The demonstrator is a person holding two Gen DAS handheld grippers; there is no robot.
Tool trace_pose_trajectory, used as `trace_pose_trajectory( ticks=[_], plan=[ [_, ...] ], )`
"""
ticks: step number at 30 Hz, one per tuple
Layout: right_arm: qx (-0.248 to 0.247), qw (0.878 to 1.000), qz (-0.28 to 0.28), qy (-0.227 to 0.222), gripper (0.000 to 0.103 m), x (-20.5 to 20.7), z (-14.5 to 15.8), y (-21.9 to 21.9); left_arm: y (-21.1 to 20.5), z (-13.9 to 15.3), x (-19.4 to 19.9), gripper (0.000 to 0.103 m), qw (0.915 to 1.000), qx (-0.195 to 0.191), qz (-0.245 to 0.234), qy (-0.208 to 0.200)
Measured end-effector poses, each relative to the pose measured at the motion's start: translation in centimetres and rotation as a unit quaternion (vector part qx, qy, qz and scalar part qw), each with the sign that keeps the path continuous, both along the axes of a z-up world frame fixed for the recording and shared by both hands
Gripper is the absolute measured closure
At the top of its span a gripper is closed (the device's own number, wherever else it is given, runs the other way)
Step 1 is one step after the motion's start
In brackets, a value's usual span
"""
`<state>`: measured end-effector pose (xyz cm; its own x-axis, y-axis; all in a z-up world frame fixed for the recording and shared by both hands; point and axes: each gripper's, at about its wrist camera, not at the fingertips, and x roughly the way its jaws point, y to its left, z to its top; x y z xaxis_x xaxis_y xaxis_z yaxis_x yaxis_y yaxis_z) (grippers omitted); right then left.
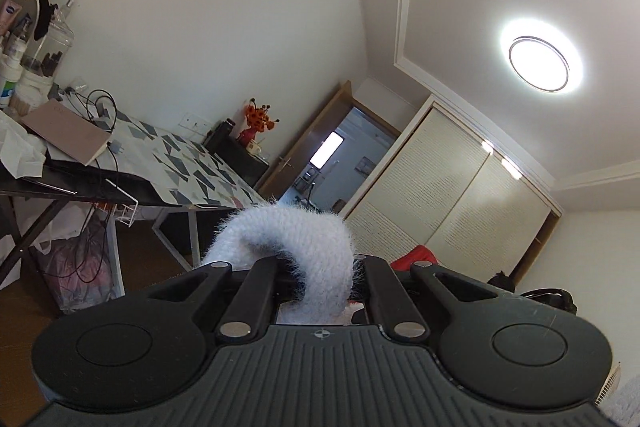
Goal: Fold clothes
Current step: 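Lift the sweater off the pile with both grippers and turn toward the table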
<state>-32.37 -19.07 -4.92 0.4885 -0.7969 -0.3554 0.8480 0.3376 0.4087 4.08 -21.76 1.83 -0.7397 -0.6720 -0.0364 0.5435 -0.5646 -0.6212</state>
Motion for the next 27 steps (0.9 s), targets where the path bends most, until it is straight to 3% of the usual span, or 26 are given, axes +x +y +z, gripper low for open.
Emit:
trace_pose_trajectory(
  ticks=[6, 12, 17, 22, 27],
  plan=[
    [0.014, 0.999, -0.035, -0.003, 0.096, -0.9, -0.8, -9.9, -10.0, -0.3, -0.7, 0.098, 0.9994, -0.003, -0.033, -0.004],
    [0.008, 0.998, -0.062, -0.007, 0.096, -1.7, -1.5, -20.1, -19.8, 0.8, -2.5, 0.098, 0.9951, -0.047, -0.081, -0.031],
    [0.015, 0.997, -0.074, -0.016, 0.096, -3.2, -2.8, -26.5, -25.7, 1.0, -5.3, 0.098, 0.9912, -0.062, -0.109, -0.043],
    [0.021, 0.997, -0.074, -0.025, 0.096, -6.6, -4.5, -32.7, -32.0, 0.0, -8.7, 0.098, 0.9925, -0.039, -0.108, -0.040],
    [0.020, 0.998, -0.054, -0.035, 0.096, -12.9, -6.3, -39.6, -38.4, -1.0, -13.5, 0.098, 0.9958, -0.018, -0.081, -0.040]
  ],
)
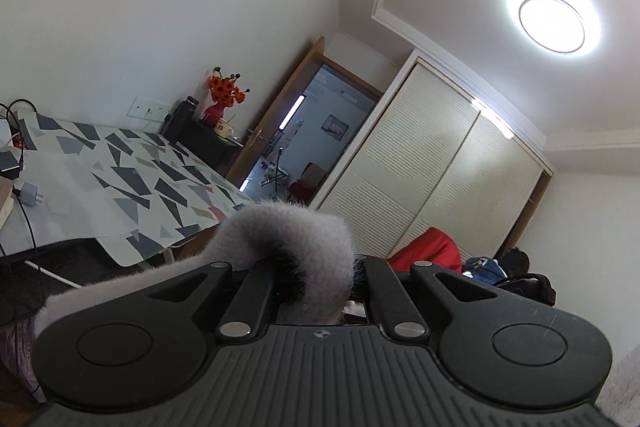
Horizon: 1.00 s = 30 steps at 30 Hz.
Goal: Fold clothes
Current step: 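Lift the sweater off the pile with both grippers and turn toward the table, then carry the sweater with both grippers and lower it onto the patterned table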
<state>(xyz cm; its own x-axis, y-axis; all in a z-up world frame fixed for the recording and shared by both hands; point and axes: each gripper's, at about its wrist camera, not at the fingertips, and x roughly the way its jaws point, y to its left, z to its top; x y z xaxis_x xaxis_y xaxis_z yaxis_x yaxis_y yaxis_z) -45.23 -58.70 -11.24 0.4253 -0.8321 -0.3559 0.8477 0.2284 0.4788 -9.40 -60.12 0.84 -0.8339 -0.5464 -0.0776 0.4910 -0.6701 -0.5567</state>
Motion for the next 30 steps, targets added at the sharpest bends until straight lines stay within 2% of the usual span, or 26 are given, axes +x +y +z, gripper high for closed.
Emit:
trace_pose_trajectory(
  ticks=[3, 6, 8, 10, 15, 19, 24, 30],
  plan=[
    [-0.012, 1.000, 0.026, 0.003, 0.096, -5.0, -0.3, -4.8, -3.2, -0.2, -3.8, 0.098, 0.9995, -0.004, 0.032, 0.008],
    [-0.020, 0.998, 0.054, 0.002, 0.096, -10.2, 1.0, -9.8, -7.1, 0.4, -8.2, 0.098, 0.9969, 0.007, 0.069, 0.035],
    [-0.031, 0.997, 0.072, 0.008, 0.096, -13.3, 1.8, -13.0, -9.1, 1.1, -10.5, 0.098, 0.9951, -0.003, 0.089, 0.044],
    [-0.048, 0.995, 0.088, 0.018, 0.096, -16.1, 2.7, -15.9, -10.9, 1.6, -12.6, 0.098, 0.9932, -0.017, 0.108, 0.042],
    [-0.066, 0.994, 0.089, 0.020, 0.096, -21.2, 3.9, -23.5, -16.2, 2.6, -16.3, 0.098, 0.9888, -0.036, 0.143, 0.021],
    [-0.072, 0.995, 0.065, 0.018, 0.096, -24.7, 4.3, -29.8, -21.1, 2.9, -17.2, 0.098, 0.9844, -0.028, 0.170, 0.037],
    [-0.069, 0.997, 0.023, -0.019, 0.096, -29.0, 5.2, -38.4, -27.0, 4.1, -16.7, 0.098, 0.9773, -0.053, 0.201, 0.042],
    [-0.087, 0.996, -0.020, -0.031, 0.096, -31.6, 6.5, -46.6, -33.9, 5.1, -15.2, 0.098, 0.9686, -0.065, 0.233, 0.059]
  ],
)
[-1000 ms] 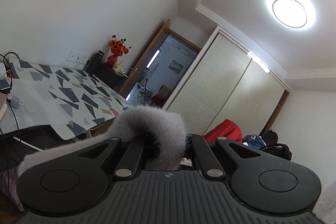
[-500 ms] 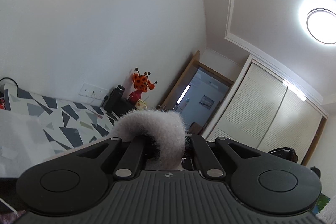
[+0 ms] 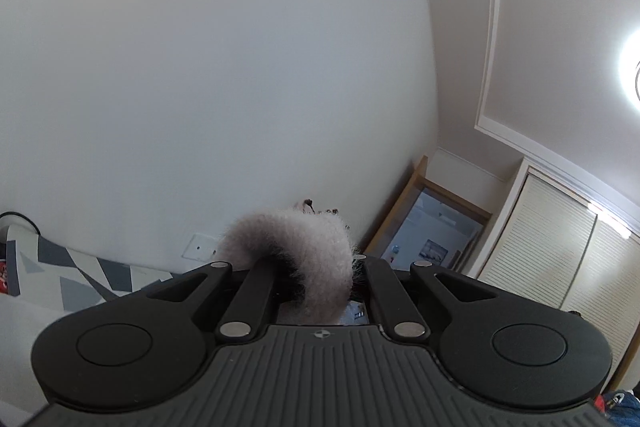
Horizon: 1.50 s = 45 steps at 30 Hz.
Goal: Fold clothes
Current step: 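Carry the sweater with both grippers and lower it onto the patterned table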
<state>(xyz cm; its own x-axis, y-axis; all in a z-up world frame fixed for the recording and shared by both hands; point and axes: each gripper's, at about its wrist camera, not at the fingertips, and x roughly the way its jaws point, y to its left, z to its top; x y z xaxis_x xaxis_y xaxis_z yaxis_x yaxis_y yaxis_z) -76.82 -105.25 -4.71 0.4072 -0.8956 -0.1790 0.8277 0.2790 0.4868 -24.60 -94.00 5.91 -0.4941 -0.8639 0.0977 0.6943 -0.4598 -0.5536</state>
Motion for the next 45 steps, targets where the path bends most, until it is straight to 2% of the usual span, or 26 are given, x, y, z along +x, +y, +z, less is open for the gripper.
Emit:
trace_pose_trajectory(
  ticks=[8, 15, 20, 23, 26, 28, 31, 34, 37, 39, 40, 41, 45],
  plan=[
    [-0.019, 1.000, 0.002, 0.011, 0.096, 0.0, 1.3, -8.5, -6.0, 1.3, -0.2, 0.098, 0.9996, 0.003, 0.028, -0.006],
    [-0.032, 0.999, 0.018, 0.020, 0.096, 0.1, 2.5, -14.7, -7.6, 1.3, -0.3, 0.098, 0.9976, 0.006, 0.068, -0.009],
    [-0.042, 0.999, 0.029, 0.012, 0.096, -0.4, 2.8, -17.9, -8.1, 0.7, -0.7, 0.098, 0.9955, -0.008, 0.093, -0.016],
    [-0.027, 0.999, 0.042, 0.013, 0.096, -0.9, 2.9, -20.7, -9.3, 0.3, -1.2, 0.098, 0.9956, -0.001, 0.093, 0.012],
    [-0.034, 0.997, 0.063, 0.031, 0.096, -1.2, 2.8, -23.5, -10.9, -0.6, -2.0, 0.098, 0.9942, -0.027, 0.097, 0.038],
    [-0.045, 0.995, 0.083, 0.045, 0.096, -1.2, 2.5, -25.8, -11.9, -1.0, -3.1, 0.098, 0.9918, -0.041, 0.118, 0.030],
    [-0.058, 0.988, 0.124, 0.065, 0.096, -0.6, 1.9, -31.8, -14.0, -2.2, -5.0, 0.098, 0.9846, -0.057, 0.164, 0.021],
    [-0.077, 0.982, 0.152, 0.087, 0.096, -0.3, 1.3, -36.9, -16.6, -3.4, -6.9, 0.098, 0.9749, -0.053, 0.215, 0.020],
    [-0.088, 0.979, 0.172, 0.061, 0.096, -2.3, 1.2, -40.4, -18.2, -4.1, -8.8, 0.098, 0.9655, -0.050, 0.255, 0.013],
    [-0.108, 0.976, 0.174, 0.071, 0.095, -3.8, 0.6, -41.5, -18.5, -4.7, -10.5, 0.098, 0.9609, -0.052, 0.272, 0.001],
    [-0.112, 0.976, 0.172, 0.077, 0.095, -4.5, -0.1, -41.8, -18.5, -5.3, -11.2, 0.098, 0.9618, -0.050, 0.269, 0.001],
    [-0.115, 0.975, 0.171, 0.084, 0.095, -5.2, -0.9, -42.1, -18.5, -6.0, -11.9, 0.098, 0.9630, -0.048, 0.265, 0.001],
    [-0.074, 0.980, 0.157, 0.100, 0.095, -7.7, -7.8, -42.7, -18.3, -10.6, -14.3, 0.098, 0.9745, -0.020, 0.223, 0.007]
  ],
)
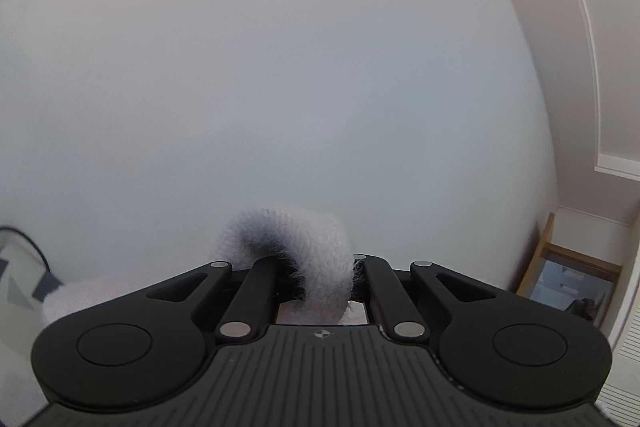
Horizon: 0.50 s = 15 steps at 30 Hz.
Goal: Fold clothes
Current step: 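Carry the sweater with both grippers and lower it onto the patterned table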
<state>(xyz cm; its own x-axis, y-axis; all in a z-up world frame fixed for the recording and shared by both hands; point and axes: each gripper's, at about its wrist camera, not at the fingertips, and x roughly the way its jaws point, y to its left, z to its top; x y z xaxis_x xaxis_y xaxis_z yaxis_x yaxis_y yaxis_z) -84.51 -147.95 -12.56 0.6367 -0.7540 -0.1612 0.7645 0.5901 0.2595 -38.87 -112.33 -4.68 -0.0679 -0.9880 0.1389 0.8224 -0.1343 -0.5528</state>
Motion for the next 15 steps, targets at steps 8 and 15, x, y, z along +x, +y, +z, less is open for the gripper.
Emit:
trace_pose_trajectory(
  ticks=[8, 15],
  plan=[
    [0.089, 0.995, 0.030, 0.032, 0.095, -5.4, -15.9, 1.8, 4.5, -12.3, -8.5, 0.098, 0.9966, 0.075, 0.031, 0.008],
    [0.128, 0.988, 0.085, -0.029, 0.095, -12.8, -19.5, 7.0, 10.4, -13.1, -17.6, 0.098, 0.9863, 0.116, 0.117, 0.002]
  ],
)
